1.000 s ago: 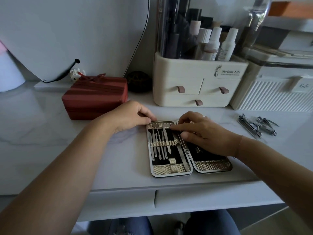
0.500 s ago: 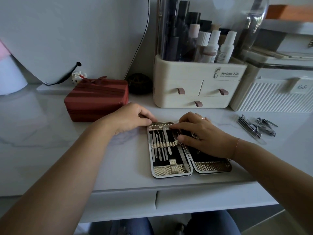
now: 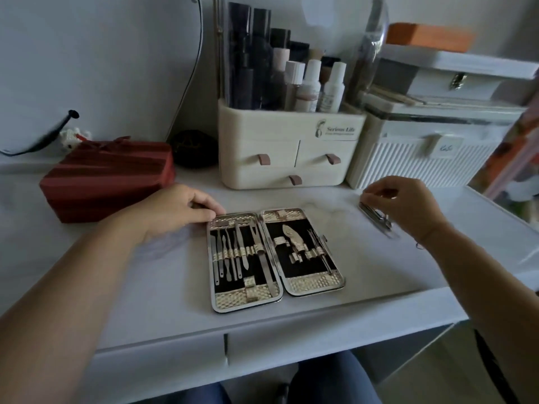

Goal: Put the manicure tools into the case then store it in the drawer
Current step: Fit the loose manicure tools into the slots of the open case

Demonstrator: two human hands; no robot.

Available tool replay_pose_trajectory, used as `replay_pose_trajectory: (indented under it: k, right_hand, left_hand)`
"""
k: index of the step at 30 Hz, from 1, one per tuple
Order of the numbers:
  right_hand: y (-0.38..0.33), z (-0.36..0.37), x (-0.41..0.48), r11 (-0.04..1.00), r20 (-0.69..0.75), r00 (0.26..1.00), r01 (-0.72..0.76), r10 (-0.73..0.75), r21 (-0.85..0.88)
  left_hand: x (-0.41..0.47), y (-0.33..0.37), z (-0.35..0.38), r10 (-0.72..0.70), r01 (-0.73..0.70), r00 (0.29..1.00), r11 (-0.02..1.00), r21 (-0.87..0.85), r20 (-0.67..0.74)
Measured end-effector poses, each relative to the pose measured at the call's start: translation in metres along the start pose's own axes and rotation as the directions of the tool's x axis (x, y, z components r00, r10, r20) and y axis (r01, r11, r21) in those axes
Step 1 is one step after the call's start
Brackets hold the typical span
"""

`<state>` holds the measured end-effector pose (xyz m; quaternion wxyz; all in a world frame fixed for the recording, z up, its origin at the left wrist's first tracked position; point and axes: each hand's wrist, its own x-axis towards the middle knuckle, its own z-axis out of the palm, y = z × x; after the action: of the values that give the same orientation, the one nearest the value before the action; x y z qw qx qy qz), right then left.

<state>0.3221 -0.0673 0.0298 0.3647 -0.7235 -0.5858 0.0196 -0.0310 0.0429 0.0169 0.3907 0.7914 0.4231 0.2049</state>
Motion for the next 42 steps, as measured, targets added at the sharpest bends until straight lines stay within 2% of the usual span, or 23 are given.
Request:
replay_pose_trajectory:
  k: [2,4,17,20,26,30,36,40,42]
  right_hand:
    - [0.02,-0.008,-0.001,0.995,0.006,0.995,-0.099,0.099,-0.027]
    - [0.029,-0.009,-0.002,0.991,0.027,0.991,-0.127,0.128,-0.041]
    - [0.021,0.007,-0.003,0.959,0.067,0.996,-0.039,0.06,-0.282]
    - [0.016,0.007,-0.006,0.965,0.091,0.996,0.002,0.022,-0.263]
    - [0.004,0.009,-0.011,0.986,0.206,0.978,0.045,-0.011,-0.161]
    - [-0.003,0.003,-0.008,0.975,0.284,0.959,0.046,0.018,-0.217]
    - [-0.014,0.003,0.012,0.914,0.517,0.851,0.131,0.095,-0.385]
    - [-0.023,0.005,0.011,0.909,0.566,0.819,0.16,0.096,-0.385]
    - [-0.023,0.004,0.011,0.938,0.544,0.835,0.115,0.086,-0.326]
  left_hand:
    - [0.0,-0.001,0.0,0.008,-0.008,1.0,1.0,-0.005,0.005]
    - [0.001,-0.002,-0.001,0.01,-0.01,1.0,1.0,0.012,0.0]
    - [0.002,-0.004,0.0,0.004,-0.002,1.0,0.998,-0.065,0.03]
    - [0.002,-0.005,0.0,-0.009,0.011,0.999,0.997,-0.072,0.033]
    - [0.002,-0.004,0.0,-0.019,0.022,0.999,0.996,-0.092,0.026]
    - [0.003,-0.005,0.0,-0.019,0.021,0.999,0.996,-0.082,0.03]
    - [0.001,-0.004,-0.002,-0.031,0.033,0.999,0.996,-0.077,0.026]
    - [0.0,-0.003,-0.001,-0.026,0.029,0.999,0.996,-0.08,0.029]
    - [0.0,-0.003,-0.001,-0.029,0.031,0.999,0.996,-0.085,0.028]
